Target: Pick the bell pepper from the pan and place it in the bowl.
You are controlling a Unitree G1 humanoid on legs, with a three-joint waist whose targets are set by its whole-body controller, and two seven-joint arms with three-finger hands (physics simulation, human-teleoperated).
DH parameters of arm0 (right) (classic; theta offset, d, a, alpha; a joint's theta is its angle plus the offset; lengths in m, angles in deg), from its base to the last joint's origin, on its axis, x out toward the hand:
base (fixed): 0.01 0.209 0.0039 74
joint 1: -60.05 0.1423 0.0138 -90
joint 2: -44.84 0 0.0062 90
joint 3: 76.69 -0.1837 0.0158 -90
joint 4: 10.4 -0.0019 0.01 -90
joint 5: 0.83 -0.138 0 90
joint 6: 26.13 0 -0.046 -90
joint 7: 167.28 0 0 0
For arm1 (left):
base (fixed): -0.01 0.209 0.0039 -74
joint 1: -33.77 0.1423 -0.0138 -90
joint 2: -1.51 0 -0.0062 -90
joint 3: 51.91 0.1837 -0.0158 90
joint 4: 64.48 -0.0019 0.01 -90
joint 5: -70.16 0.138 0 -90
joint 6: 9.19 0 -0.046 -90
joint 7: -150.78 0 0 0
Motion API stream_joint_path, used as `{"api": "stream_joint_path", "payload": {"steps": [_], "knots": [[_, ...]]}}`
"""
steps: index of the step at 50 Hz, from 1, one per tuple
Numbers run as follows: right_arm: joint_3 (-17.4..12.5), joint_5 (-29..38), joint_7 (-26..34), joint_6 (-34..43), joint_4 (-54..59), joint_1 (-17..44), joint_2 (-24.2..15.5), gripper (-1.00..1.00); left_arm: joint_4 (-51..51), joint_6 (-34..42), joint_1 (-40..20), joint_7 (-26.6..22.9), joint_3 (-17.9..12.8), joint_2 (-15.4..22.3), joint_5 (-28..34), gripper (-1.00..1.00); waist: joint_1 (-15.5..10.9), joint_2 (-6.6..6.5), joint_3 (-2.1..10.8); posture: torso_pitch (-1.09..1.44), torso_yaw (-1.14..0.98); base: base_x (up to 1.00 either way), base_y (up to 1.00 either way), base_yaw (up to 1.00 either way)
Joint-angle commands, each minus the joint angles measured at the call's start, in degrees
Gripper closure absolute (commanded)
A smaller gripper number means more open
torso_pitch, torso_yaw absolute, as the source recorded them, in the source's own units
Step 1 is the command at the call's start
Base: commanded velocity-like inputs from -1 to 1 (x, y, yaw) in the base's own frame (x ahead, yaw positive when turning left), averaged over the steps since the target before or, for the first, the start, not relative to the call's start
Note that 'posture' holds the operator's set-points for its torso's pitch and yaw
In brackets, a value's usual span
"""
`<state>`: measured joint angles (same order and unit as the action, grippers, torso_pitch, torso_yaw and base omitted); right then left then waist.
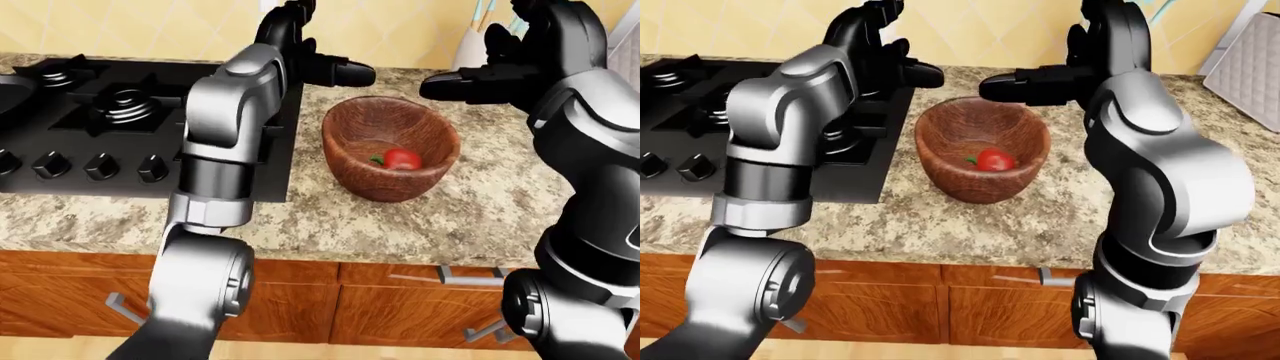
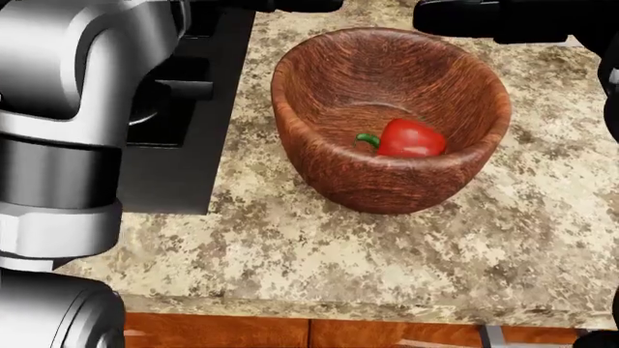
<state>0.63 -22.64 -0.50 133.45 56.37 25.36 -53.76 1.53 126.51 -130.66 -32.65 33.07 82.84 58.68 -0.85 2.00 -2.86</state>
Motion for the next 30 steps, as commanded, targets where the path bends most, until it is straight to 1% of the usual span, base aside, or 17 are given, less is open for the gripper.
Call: {"api": "stream_joint_path", "payload": {"steps": [1,7,13,18,23,30], "knots": [[-0.28,1.15,0.31,-1.40,-0.47,2.48,-0.64,-1.00,2.88,-1.46,-1.68,2.08,-0.62,1.07,-0.96,-1.00,-0.04,0.12,1.62,0.00,0.00,0.00,0.00,0.00],[1.04,3.93,1.73,-2.29,2.35,4.96,-0.27,-1.00,7.74,-0.46,0.94,5.63,-1.43,4.23,-1.74,-1.00,0.16,-0.37,1.56,0.00,0.00,0.00,0.00,0.00],[2.38,6.92,3.45,-4.19,4.99,6.06,0.77,-1.00,13.97,1.61,5.13,7.24,-2.07,6.38,-2.62,-1.00,0.30,-0.84,1.55,0.00,0.00,0.00,0.00,0.00],[3.40,9.78,4.99,-5.86,6.90,6.66,2.08,-1.00,19.02,2.24,8.21,9.26,-3.43,8.63,-2.91,-1.00,0.50,-1.19,1.58,0.00,0.00,0.00,0.00,0.00],[4.27,12.36,6.32,-7.54,8.35,7.16,3.28,-1.00,22.90,1.51,11.43,10.74,-4.38,10.47,-3.15,-1.00,0.59,-1.58,1.57,0.00,0.00,0.00,0.00,0.00],[4.18,14.60,7.93,-9.68,9.94,8.11,4.62,-1.00,25.91,-0.77,13.73,12.58,-5.34,11.81,-2.61,-1.00,0.63,-1.95,1.57,0.00,0.00,0.00,0.00,0.00]]}}
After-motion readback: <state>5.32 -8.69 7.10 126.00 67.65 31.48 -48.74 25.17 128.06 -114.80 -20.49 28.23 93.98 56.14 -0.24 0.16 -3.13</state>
